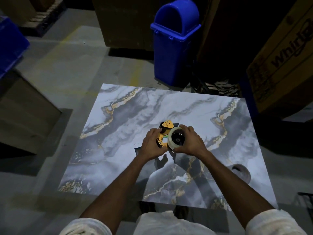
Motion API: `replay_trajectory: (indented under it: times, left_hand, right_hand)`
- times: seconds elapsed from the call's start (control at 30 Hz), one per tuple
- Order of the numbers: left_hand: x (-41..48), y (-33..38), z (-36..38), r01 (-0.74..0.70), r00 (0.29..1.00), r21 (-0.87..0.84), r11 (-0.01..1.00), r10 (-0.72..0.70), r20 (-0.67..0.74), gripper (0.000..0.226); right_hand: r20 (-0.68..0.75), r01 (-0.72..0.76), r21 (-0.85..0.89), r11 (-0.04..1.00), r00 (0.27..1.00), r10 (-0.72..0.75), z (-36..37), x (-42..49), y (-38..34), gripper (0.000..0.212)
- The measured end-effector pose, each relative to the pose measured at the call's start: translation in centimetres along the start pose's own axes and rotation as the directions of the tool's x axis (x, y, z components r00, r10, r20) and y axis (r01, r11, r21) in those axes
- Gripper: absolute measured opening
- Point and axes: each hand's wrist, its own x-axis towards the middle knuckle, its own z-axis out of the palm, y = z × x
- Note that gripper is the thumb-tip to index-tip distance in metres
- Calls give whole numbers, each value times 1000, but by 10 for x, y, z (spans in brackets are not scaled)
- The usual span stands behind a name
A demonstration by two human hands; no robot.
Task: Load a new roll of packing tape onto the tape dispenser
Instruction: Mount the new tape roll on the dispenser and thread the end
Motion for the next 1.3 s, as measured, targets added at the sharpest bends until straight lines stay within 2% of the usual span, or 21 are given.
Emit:
replay_trajectory:
  times: [0.17,0.37,0.6,0.83,1.13,1.3]
  left_hand:
    - [7,-1,5,31,999,27,999,-31,17,88]
    - [8,6,7,39,998,-60,997,-41,-41,77]
    - [6,6,5,24,996,-112,993,-33,-78,72]
    - [4,5,8,57,994,-158,986,-71,-84,79]
    - [4,5,8,28,997,-177,984,-41,-71,76]
    - [5,4,9,46,997,-174,984,-57,-59,80]
  right_hand:
    - [-1,39,-7,999,999,-39,-1,5,2,110]
    - [47,93,-39,995,995,-91,-6,12,5,113]
    - [151,227,-123,966,967,-207,-14,25,9,114]
    - [162,193,-101,976,971,-175,-9,32,13,113]
    - [230,234,-121,965,952,-202,-17,41,11,115]
    - [154,90,-101,991,985,-74,4,32,13,104]
